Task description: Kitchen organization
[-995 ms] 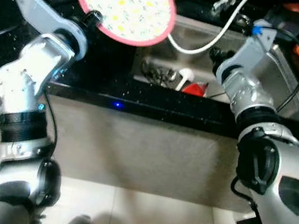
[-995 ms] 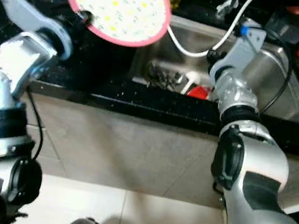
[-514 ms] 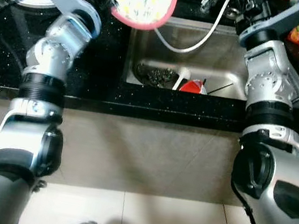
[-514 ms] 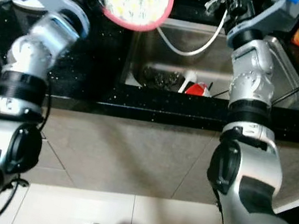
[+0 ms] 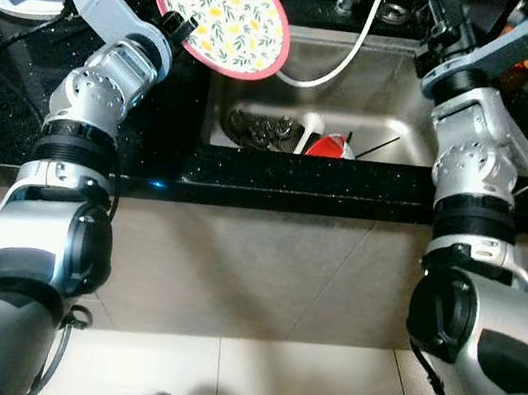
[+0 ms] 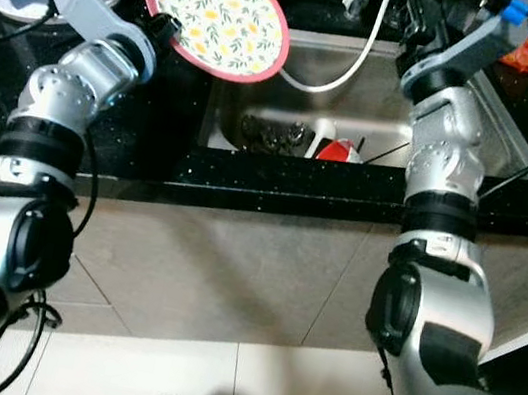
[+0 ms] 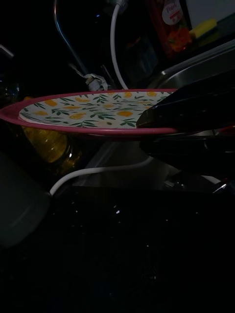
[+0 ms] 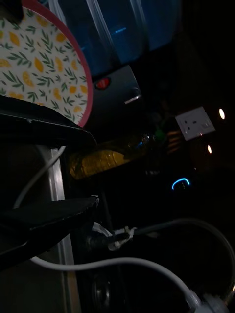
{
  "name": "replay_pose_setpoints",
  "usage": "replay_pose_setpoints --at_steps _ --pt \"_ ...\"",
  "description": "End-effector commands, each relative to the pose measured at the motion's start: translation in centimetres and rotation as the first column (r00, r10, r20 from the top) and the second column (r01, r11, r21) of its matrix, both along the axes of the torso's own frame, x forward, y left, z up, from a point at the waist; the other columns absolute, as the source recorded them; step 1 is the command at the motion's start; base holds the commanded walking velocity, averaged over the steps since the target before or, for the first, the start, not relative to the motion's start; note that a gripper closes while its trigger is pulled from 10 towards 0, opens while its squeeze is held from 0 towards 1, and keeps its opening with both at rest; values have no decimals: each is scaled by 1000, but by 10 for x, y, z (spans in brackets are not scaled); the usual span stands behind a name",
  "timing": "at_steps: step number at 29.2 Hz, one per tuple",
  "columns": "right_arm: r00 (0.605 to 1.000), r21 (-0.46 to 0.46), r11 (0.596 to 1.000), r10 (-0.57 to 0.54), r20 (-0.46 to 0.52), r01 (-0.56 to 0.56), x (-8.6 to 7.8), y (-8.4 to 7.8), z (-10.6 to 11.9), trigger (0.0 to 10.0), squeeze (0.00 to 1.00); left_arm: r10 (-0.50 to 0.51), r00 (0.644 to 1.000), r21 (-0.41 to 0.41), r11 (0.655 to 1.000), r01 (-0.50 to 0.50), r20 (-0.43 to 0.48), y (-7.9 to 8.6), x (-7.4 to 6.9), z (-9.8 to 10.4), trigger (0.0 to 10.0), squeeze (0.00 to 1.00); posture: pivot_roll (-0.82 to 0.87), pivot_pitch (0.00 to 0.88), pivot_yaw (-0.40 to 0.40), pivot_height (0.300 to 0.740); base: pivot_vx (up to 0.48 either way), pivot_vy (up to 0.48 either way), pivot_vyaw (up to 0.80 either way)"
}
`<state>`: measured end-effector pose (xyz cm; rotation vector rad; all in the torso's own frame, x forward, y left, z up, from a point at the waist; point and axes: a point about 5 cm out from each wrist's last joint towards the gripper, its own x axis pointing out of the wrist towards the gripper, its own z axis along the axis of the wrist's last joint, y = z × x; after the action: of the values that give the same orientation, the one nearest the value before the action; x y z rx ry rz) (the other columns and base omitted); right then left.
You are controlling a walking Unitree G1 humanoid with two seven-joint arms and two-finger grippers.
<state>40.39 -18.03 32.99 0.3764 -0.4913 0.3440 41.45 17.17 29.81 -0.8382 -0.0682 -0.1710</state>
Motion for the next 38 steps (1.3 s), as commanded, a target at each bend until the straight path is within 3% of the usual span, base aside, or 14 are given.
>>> replay_pose_setpoints --at_steps 1,7,10,12,16,21,25,26,28,29,34,36,37,38 --pt "1000 -1 1000 8 2 -8 0 4 2 10000 0 -1 1000 38 999 2 -26 3 2 2 10000 0 73 56 48 740 0 0 0" --pt "1000 -6 1000 13 27 -13 -2 5 8 10000 0 -74 994 17 997 73 78 -7 3 25 10000 0 51 44 66 740 0 0 0" --pt "999 -9 1000 11 40 -11 -4 2 11 10000 0 -80 981 102 993 63 178 -17 4 45 10000 0 33 62 84 740 0 0 0" --pt "1000 -23 1000 13 25 -13 -5 4 5 10000 0 -104 991 233 969 84 78 -43 11 20 10000 0 23 86 87 740 0 0 0" --pt "1000 -43 999 20 22 -19 -8 8 1 10000 0 -123 992 245 961 127 -30 -67 13 -7 10000 0 1 82 96 740 0 0 0" --pt "999 -53 998 26 35 -24 -10 9 2 10000 0 -138 990 242 960 143 -37 -73 13 -9 10000 0 -23 90 104 740 0 0 0" --pt "995 -96 994 54 82 -46 -27 8 11 10000 0 -161 973 225 954 196 -162 -89 10 -40 10000 0 -89 174 122 740 0 0 0" --pt "995 -114 992 58 77 -49 -32 6 9 10000 0 -167 966 219 953 209 -197 -91 9 -48 9529 0 -98 191 124 740 0 0 0" --pt "997 -136 990 51 57 -43 -36 3 3 10000 0 -185 955 210 949 234 -232 -92 7 -58 7020 0 -108 206 125 740 0 0 0" --pt "998 -140 990 45 48 -38 -37 1 2 10000 0 -192 953 210 947 242 -236 -93 7 -61 0 0 -115 220 125 740 0 0 0" --pt "998 -143 989 39 40 -33 -40 -1 1 10000 0 -171 960 241 944 224 -221 -91 7 -63 0 0 -121 217 123 740 0 0 0" --pt "998 -145 989 44 49 -37 -41 0 5 10000 0 -137 990 279 950 142 -34 -84 12 -33 0 0 -121 217 123 740 0 0 0" --pt "997 -146 988 48 57 -39 -41 1 6 10000 0 -114 990 246 965 90 87 -78 13 -9 10000 0 -123 203 116 740 0 0 0" --pt "997 -147 988 51 60 -41 -41 1 7 10000 0 -96 982 217 974 59 161 -73 13 7 10000 0 -123 203 116 740 0 0 0"
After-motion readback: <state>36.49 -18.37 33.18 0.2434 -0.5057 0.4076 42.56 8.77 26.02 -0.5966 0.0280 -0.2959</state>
